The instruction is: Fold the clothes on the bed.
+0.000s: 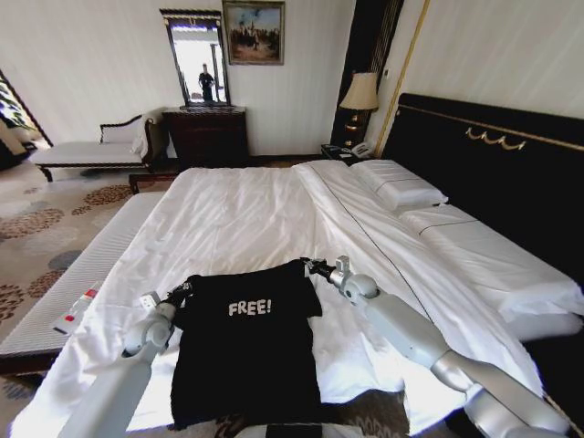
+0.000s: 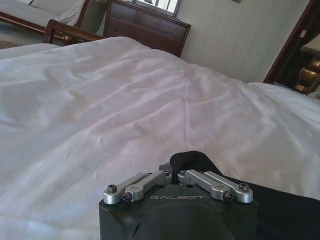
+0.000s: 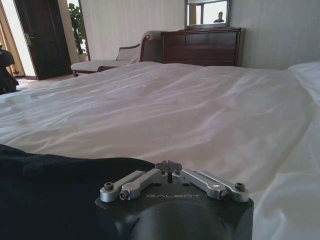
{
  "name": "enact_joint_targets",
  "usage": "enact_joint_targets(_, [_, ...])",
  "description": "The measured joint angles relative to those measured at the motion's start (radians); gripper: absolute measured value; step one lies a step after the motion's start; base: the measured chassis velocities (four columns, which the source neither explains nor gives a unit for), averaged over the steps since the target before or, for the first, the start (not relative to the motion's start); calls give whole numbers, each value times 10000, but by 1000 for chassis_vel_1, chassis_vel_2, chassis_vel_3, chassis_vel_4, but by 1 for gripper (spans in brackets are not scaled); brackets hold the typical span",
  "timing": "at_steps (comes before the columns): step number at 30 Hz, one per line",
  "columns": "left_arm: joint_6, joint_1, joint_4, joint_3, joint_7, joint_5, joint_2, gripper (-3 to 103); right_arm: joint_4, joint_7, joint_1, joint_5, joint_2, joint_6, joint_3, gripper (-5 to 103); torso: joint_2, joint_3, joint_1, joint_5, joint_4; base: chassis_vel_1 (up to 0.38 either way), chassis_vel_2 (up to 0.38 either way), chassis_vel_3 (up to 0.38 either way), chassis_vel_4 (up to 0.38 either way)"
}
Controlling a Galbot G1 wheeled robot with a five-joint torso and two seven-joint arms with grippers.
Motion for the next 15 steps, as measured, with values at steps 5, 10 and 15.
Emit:
enact_joint_targets(5, [-129,-593,924,125,-2,4,-260,0,-1576,180,262,-247,1348,321,110,0,1,1,1,5,2,0,0,0,0])
enact_joint_targets(10, [-177,-1022,1539,347,19,111,-432,0,-2232,261,428,-323,1872,370,202,0,0,2,3,0,2,0,0,0,0])
enact_joint_targets(15, [-176,-1413,1981,528,27,112,-546,0,-2407,421,515,-272,2075,209,228,0,1,1,0,1,0,0,0,0,0])
